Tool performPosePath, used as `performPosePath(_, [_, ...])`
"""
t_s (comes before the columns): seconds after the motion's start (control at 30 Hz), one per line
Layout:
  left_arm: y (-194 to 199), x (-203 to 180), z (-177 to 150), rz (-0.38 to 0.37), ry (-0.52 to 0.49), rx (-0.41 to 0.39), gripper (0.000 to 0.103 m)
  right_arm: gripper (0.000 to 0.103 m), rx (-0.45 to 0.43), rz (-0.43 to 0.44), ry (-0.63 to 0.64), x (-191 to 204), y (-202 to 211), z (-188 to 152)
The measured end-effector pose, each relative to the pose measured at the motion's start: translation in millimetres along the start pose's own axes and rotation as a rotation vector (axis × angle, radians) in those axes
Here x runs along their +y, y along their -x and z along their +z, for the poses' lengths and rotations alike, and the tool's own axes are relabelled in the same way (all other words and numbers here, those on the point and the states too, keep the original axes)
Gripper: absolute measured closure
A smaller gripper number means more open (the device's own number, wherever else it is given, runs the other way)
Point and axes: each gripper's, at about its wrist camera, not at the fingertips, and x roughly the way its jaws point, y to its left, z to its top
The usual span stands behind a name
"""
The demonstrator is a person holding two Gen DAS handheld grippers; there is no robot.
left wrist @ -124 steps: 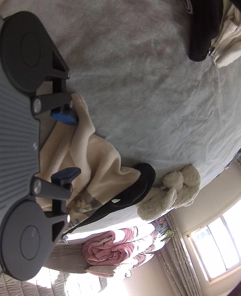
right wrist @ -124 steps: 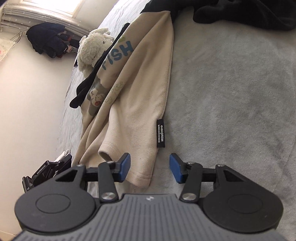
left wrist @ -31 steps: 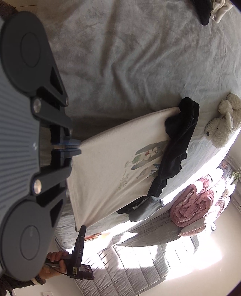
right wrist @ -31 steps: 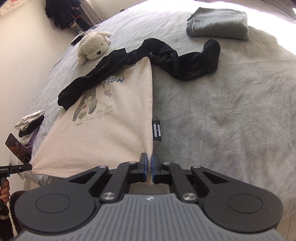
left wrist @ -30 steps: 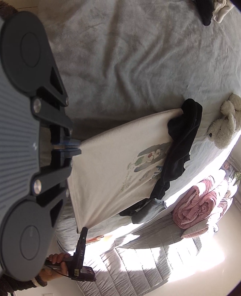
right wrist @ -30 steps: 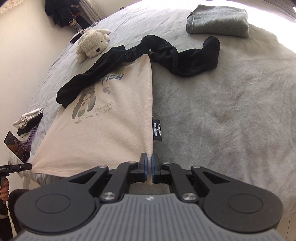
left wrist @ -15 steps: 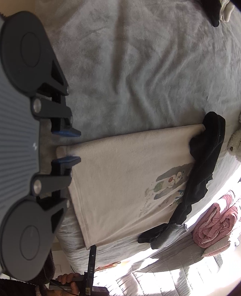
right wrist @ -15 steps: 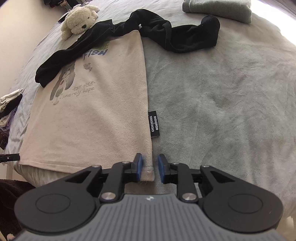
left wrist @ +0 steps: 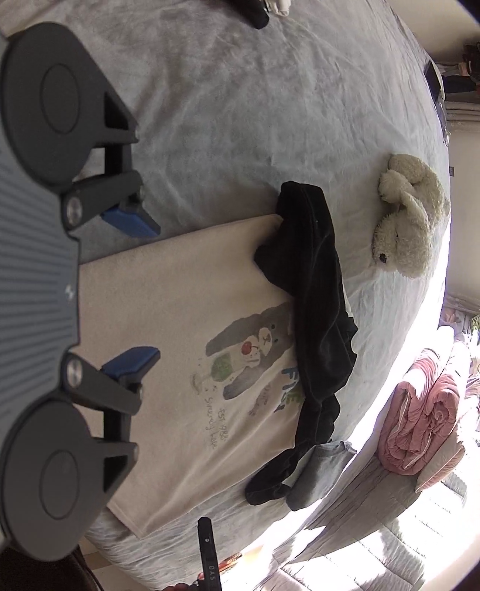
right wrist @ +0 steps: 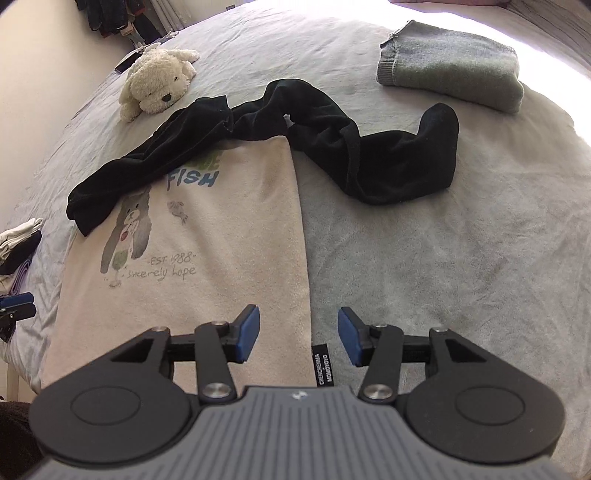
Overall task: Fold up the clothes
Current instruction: 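Move both grippers onto the black trousers lying on the sweatshirt and close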
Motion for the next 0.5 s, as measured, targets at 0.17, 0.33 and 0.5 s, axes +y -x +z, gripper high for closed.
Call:
performPosePath(0.17, [-23.6, -14.8, 30.7, 0.018, -0.077, -0.043, 0.035, 0.052, -0.017, 0.000, 0.016, 6.1, -15.8, 24.4])
performPosePath(0.33, [-60.7, -35.7, 53.1, 0.039, -0.192, -0.093, 0.035, 0.052, -0.081, 0.017, 0.023, 13.8, -33.4, 49.9])
performPosePath(0.5, [-100.6, -56.9, 72.8, 0.063, -0.320, -0.149, 0.035, 0.052, -0.142, 0.052, 0.007, 19.2, -55.0, 77.9])
